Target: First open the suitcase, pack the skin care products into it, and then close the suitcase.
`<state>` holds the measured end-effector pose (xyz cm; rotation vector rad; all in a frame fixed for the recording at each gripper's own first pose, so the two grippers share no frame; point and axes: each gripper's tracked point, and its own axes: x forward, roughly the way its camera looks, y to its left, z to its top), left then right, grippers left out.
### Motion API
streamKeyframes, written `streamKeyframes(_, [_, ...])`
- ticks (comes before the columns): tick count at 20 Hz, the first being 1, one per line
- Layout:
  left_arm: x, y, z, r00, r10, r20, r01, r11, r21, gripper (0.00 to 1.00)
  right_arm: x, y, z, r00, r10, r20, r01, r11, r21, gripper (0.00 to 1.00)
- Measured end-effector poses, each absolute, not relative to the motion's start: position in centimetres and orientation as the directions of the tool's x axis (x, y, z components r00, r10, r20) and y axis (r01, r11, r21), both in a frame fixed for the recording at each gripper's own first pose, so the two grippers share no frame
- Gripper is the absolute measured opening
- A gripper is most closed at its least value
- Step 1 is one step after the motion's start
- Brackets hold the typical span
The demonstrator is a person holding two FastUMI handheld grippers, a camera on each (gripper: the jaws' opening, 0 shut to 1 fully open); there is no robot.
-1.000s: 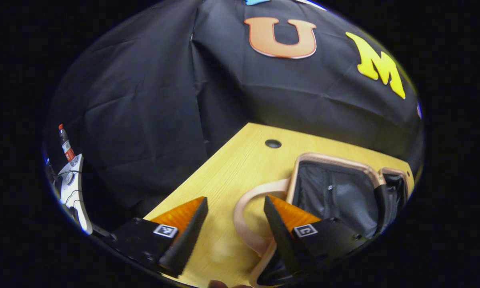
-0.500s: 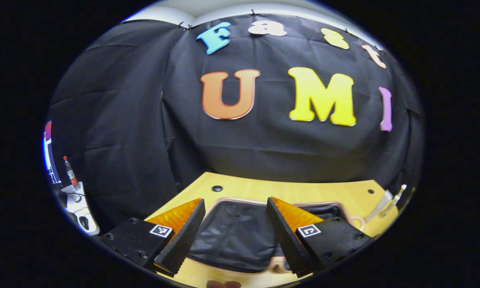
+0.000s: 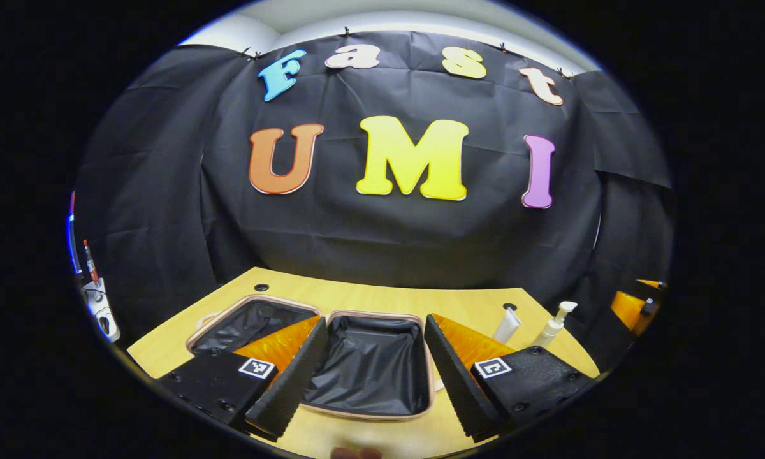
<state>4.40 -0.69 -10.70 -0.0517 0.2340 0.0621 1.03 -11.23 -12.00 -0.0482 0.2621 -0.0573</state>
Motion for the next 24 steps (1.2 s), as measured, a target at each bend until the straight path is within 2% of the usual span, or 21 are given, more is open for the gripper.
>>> streamKeyframes(4, [5.0, -5.8, -11.3, 0.969, -0.028, -0.247, 0.025, 1.0, -0.014, 0.98, 1.4, -13.0, -12.5, 0.961, -0.07, -0.266, 0.063, 0.997, -0.034, 0.8])
streamKeyframes(9, [6.2, -15.5, -15.7, 0.917, -0.244, -0.316, 0.245, 0.969, -0.04, 0.98, 1.1, -16.4, -13.9, 0.951, -0.092, -0.296, 0.083, 0.996, -0.042, 0.81])
streamKeyframes(11, [7.3, -18.7, -18.4, 0.887, -0.292, -0.358, 0.293, 0.955, -0.054, 0.98, 1.1, -17.8, -15.0, 0.94, -0.095, -0.327, 0.08, 0.995, -0.057, 0.81])
streamKeyframes(18, [12.9, -23.0, -28.3, 0.86, -0.238, -0.451, 0.209, 0.971, -0.115, 0.98, 0.2, -24.2, -17.3, 0.905, -0.172, -0.388, 0.132, 0.983, -0.126, 0.81])
streamKeyframes(24, [17.0, -22.9, -33.3, 0.855, -0.154, -0.496, 0.138, 0.988, -0.068, 0.99, -0.5, -27.5, -19.9, 0.866, -0.202, -0.457, 0.155, 0.978, -0.138, 0.81])
